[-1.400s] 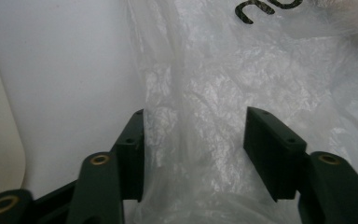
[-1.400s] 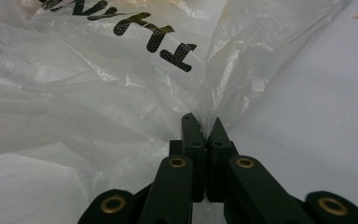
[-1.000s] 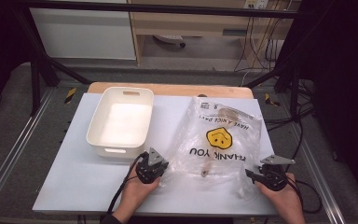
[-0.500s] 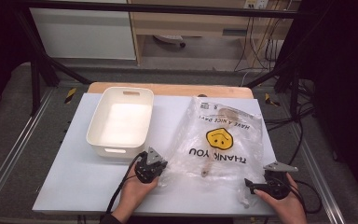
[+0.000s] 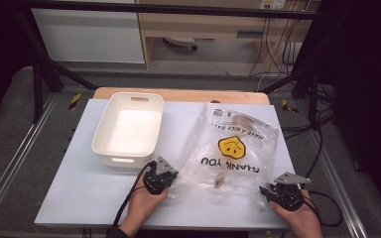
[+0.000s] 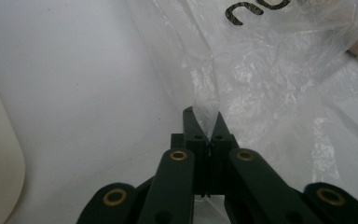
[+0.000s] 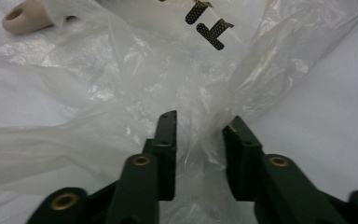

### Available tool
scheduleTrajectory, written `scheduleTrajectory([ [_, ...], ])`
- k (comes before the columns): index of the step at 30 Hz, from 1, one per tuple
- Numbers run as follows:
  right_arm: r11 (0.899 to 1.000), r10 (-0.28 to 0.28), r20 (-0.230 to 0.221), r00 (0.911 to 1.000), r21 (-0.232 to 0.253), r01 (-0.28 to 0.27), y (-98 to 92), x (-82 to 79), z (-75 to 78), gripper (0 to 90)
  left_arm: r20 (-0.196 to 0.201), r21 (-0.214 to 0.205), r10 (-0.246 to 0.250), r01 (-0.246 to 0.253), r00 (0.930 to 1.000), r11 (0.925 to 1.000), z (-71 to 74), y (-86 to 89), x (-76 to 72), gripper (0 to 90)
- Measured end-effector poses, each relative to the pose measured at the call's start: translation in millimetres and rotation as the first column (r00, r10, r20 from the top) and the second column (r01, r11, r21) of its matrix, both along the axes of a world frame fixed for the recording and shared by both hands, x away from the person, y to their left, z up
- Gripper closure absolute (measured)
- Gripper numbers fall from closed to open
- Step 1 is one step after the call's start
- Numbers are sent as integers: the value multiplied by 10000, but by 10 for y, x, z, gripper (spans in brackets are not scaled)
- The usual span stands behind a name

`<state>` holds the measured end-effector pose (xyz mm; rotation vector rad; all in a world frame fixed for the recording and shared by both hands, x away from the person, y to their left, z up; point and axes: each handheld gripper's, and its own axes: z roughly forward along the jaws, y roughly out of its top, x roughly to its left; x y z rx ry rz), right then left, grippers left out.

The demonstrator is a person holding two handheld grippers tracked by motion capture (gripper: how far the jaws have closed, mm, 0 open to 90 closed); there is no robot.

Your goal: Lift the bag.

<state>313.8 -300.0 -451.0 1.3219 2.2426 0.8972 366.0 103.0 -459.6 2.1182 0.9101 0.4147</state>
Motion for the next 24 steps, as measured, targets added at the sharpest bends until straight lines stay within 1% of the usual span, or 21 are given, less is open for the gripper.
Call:
scheduleTrajectory([
  [3,9997,240,-15,9997,39,-240,19,21,0,852,-14,-4,-7,7,10000,10000,1,0,1,900],
  [6,9996,281,-55,9996,72,-281,36,37,2,892,-62,-67,-13,12,10000,10000,2,6,6,900],
  [9,9993,356,-59,9993,129,-355,39,48,13,900,-67,-69,-83,83,9999,9999,9,13,4,900],
  [11,9978,521,18,9986,407,-521,69,61,25,900,-133,-171,-98,96,9999,9998,19,24,6,900],
  [12,9974,568,36,9984,442,-569,81,65,41,900,-171,-306,-116,111,9998,9995,35,32,6,900],
  [13,9968,674,153,9976,416,-680,100,73,70,900,-182,-400,-143,136,9997,9991,52,36,4,900],
  [15,9953,766,269,9967,580,-780,127,93,107,900,-158,-467,-204,196,9997,9987,89,37,0,900],
  [16,9947,800,252,9965,625,-815,142,101,117,900,-153,-546,-229,220,9996,9983,114,37,-3,900],
  [18,9932,976,333,9947,605,-995,185,137,135,900,-163,-686,-283,271,9995,9973,145,31,-5,900],
  [23,9891,1316,442,9903,613,-1342,289,240,161,900,-120,-743,-339,329,9994,9967,191,18,-10,900],
  [24,9886,1369,403,9898,582,-1391,309,258,168,900,-121,-751,-346,336,9993,9966,202,17,-8,900],
])
